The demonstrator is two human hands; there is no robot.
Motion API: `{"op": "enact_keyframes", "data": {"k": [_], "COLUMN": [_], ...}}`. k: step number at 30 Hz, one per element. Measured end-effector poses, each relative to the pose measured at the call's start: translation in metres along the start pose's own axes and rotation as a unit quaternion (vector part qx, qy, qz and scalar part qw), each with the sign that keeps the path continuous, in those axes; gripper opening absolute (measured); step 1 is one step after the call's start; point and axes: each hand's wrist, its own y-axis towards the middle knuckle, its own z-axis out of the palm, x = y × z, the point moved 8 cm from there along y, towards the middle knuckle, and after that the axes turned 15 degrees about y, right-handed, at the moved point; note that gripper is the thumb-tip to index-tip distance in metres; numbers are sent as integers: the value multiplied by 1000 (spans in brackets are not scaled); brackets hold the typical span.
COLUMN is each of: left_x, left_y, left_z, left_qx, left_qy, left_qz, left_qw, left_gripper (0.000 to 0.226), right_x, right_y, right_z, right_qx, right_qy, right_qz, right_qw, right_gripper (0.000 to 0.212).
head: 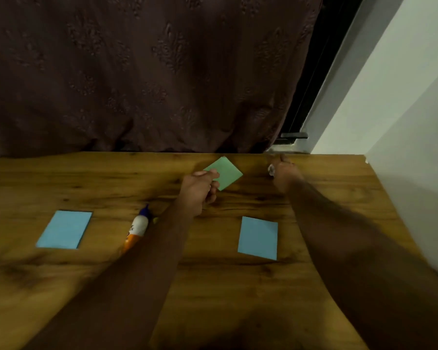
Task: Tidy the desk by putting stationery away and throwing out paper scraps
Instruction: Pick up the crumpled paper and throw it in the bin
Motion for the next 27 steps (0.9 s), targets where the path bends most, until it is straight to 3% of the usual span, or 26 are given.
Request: {"op": "enact_keyframes", "data": {"k": [4,7,10,12,14,15,17,21,27], "left_x": [1,8,13,15,15,15,13,12,30], "left_y": [3,4,2,1,-2,-2,-5,-6,-1], "left_z": [-6,-14,-26,-36,-48,-53,-70,-113,-219], "left_qx": [-7,-12,-29,-45,-60,-65,-75,-86,-117], "left_qy": [31,32,30,21,12,8,-4,-30,-59], "left_qz": [22,28,21,22,23,17,8,-1,8], "left_qw": [999,999,999,998,998,998,997,996,991], "left_gripper": [24,24,25,28,30,32,34,34,30], "right_x": [-5,-5,-2,5,21,34,68,152,284], "right_y": [5,3,1,-4,-6,-8,-11,-19,-32], "right_z": [10,10,1,1,11,15,21,39,102], "right_qx": [14,-22,-95,-122,-104,-84,-58,9,84], "right_qy": [-30,-7,122,335,517,568,616,620,612], "right_qz": [3,0,24,68,117,125,115,48,23], "right_qw": [999,1000,988,932,842,809,778,783,786], "right_gripper": [49,39,30,23,19,20,29,36,14]}}
